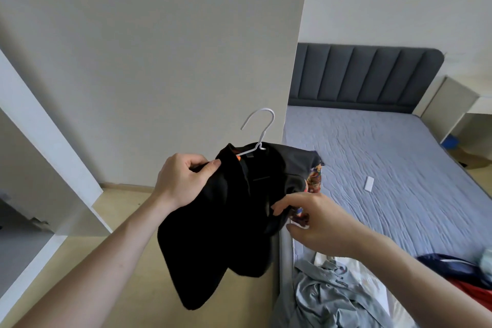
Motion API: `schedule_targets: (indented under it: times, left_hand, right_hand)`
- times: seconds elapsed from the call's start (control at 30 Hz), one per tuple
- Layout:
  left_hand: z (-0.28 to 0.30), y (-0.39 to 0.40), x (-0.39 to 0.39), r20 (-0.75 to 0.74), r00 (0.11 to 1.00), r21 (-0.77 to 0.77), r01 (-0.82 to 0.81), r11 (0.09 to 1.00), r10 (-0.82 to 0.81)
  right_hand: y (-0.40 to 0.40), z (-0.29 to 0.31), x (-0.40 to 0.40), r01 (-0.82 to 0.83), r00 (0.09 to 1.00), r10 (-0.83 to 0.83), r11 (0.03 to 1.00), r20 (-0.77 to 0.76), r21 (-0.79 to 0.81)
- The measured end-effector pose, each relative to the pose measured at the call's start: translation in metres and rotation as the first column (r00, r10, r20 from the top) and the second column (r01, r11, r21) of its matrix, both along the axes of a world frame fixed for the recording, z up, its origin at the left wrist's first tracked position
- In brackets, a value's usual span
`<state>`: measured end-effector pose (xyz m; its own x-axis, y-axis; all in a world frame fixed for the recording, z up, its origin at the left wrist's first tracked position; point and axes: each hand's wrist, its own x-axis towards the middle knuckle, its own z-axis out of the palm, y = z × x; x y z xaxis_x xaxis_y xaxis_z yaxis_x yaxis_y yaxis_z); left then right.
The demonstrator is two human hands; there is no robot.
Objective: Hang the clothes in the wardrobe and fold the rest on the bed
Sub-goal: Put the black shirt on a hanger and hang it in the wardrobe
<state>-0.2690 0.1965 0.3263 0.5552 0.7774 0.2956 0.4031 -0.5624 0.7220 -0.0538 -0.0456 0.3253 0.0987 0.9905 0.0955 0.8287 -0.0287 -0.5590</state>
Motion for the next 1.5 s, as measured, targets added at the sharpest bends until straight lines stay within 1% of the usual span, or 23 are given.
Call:
schedule_targets:
  times: [0.03, 0.1, 0.17, 0.27, 0.33, 0.37, 0.47, 0.57, 0.67, 0.73, 0.87, 0.97, 1.1, 1.17, 1.23, 1.33, 1.37, 1.5]
  left_hand:
    - [0.000, 0.000, 0.000, -0.003, 1.000, -0.003, -0.002, 1.000, 0.002]
    - [0.001, 0.001, -0.001, -0.005, 1.000, -0.008, -0.012, 1.000, 0.012]
    - [0.002, 0.002, -0.005, -0.005, 1.000, -0.008, -0.022, 1.000, 0.022]
    - [0.003, 0.006, -0.014, -0.015, 0.999, -0.012, -0.042, 0.999, 0.042]
    - [0.004, 0.008, -0.020, -0.024, 0.999, -0.021, -0.048, 0.999, 0.048]
    - [0.004, 0.008, -0.023, -0.023, 0.999, -0.020, -0.043, 0.999, 0.043]
    - [0.004, 0.005, -0.032, 0.001, 1.000, -0.020, -0.005, 1.000, 0.005]
    - [0.007, 0.002, -0.037, 0.030, 0.999, -0.034, 0.025, 0.999, -0.024]
    - [0.012, 0.000, -0.038, 0.032, 0.999, -0.040, 0.037, 0.999, -0.036]
    - [0.016, -0.001, -0.035, 0.014, 0.999, -0.058, 0.042, 0.997, -0.042]
    - [0.027, -0.008, -0.024, -0.044, 0.997, -0.088, 0.053, 0.995, -0.057]
    - [0.037, -0.021, -0.006, -0.101, 0.994, -0.004, 0.050, 0.999, -0.050]
    - [0.041, -0.045, 0.028, -0.135, 0.990, 0.104, 0.048, 0.993, -0.033]
    - [0.044, -0.050, 0.040, -0.158, 0.987, 0.131, 0.019, 0.991, 0.002]
    - [0.050, -0.052, 0.046, -0.166, 0.985, 0.143, -0.019, 0.990, 0.043]
    - [0.052, -0.055, 0.044, -0.182, 0.973, 0.221, -0.101, 0.970, 0.143]
    - [0.051, -0.057, 0.041, -0.177, 0.969, 0.226, -0.131, 0.965, 0.173]
    - [0.042, -0.070, 0.020, -0.108, 0.959, 0.115, -0.249, 0.962, 0.261]
  right_hand:
    - [0.002, -0.001, 0.000, 0.001, 1.000, -0.002, 1.000, 0.017, 0.008]
    - [0.005, -0.004, -0.001, 0.028, 1.000, -0.027, 0.999, -0.007, 0.046]
    - [0.006, -0.003, 0.003, 0.119, 0.992, -0.111, 0.984, -0.062, 0.136]
    - [0.007, 0.004, 0.021, 0.260, 0.964, -0.233, 0.923, -0.127, 0.284]
    - [0.009, 0.011, 0.035, 0.300, 0.954, -0.285, 0.893, -0.095, 0.334]
    - [0.011, 0.013, 0.042, 0.311, 0.950, -0.307, 0.896, -0.064, 0.318]
    - [0.020, 0.014, 0.058, 0.342, 0.936, -0.351, 0.923, 0.018, 0.177]
    - [0.028, 0.010, 0.064, 0.296, 0.951, -0.302, 0.951, 0.062, 0.085]
    - [0.034, 0.011, 0.066, 0.250, 0.966, -0.255, 0.963, 0.045, 0.104]
    - [0.036, 0.012, 0.068, 0.240, 0.970, -0.242, 0.961, -0.002, 0.135]
    - [0.033, 0.012, 0.069, 0.255, 0.960, -0.227, 0.950, -0.165, 0.181]
    - [0.033, 0.015, 0.071, 0.294, 0.942, -0.250, 0.935, -0.223, 0.196]
    - [0.036, 0.023, 0.078, 0.237, 0.956, -0.206, 0.962, -0.211, 0.135]
    - [0.037, 0.025, 0.083, 0.221, 0.954, -0.189, 0.967, -0.232, 0.124]
    - [0.039, 0.026, 0.087, 0.222, 0.946, -0.177, 0.964, -0.270, 0.144]
    - [0.041, 0.024, 0.087, 0.222, 0.938, -0.161, 0.959, -0.307, 0.176]
    - [0.042, 0.022, 0.087, 0.221, 0.936, -0.155, 0.958, -0.317, 0.183]
    - [0.052, 0.012, 0.083, 0.202, 0.915, -0.127, 0.966, -0.383, 0.163]
